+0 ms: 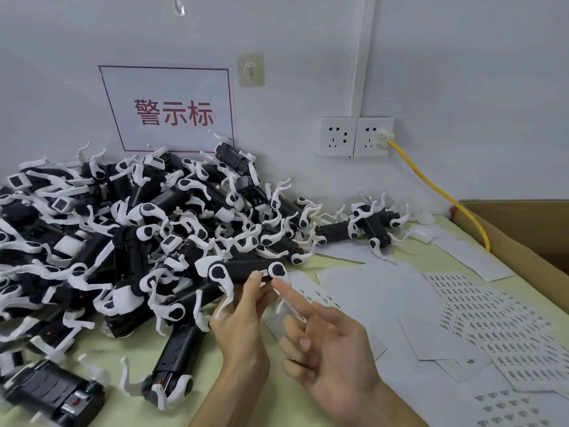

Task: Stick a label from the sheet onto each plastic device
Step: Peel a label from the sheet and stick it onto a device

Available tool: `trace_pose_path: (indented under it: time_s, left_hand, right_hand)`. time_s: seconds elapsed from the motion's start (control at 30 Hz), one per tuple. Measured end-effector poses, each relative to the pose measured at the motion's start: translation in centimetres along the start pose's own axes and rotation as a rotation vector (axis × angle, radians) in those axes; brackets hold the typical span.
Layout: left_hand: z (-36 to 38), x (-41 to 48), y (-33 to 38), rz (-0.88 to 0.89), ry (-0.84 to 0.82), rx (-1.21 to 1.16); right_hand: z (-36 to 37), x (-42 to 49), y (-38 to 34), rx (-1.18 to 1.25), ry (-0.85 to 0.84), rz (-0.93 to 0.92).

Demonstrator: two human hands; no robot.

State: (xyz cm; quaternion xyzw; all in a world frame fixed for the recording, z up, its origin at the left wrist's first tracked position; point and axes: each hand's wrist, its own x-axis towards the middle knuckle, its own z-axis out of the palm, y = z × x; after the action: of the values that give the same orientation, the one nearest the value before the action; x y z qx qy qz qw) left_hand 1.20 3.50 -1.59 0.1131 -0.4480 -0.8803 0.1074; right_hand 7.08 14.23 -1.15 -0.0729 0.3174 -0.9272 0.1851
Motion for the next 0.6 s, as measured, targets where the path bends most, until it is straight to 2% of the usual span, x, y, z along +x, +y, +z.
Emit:
trace_pose_path:
  time_s: [0.17, 0.3, 0.43, 0.6]
  left_hand:
    - [0.0, -0.1, 0.2, -0.004, -0.043, -0.007]
    - [0.1, -0.4, 0.3, -0.037, -0.129, -0.02]
    - [0.1, -0.7, 0.1, 0.026, -0.177, 0.041]
    - [0.1, -0.6, -0.4, 0.057, -0.19, 0.072]
  right_hand:
    - [0.0, 0.0, -0.5, 0.028, 0.026, -0.048]
    - [-0.2, 0.0, -1.1, 0.065, 0.111, -0.1]
    - [-0.3, -0.1, -1.7, 0.091, 0.163, -0.139]
    - [-0.7, -0.2, -2.4, -0.053, 0.223, -0.269]
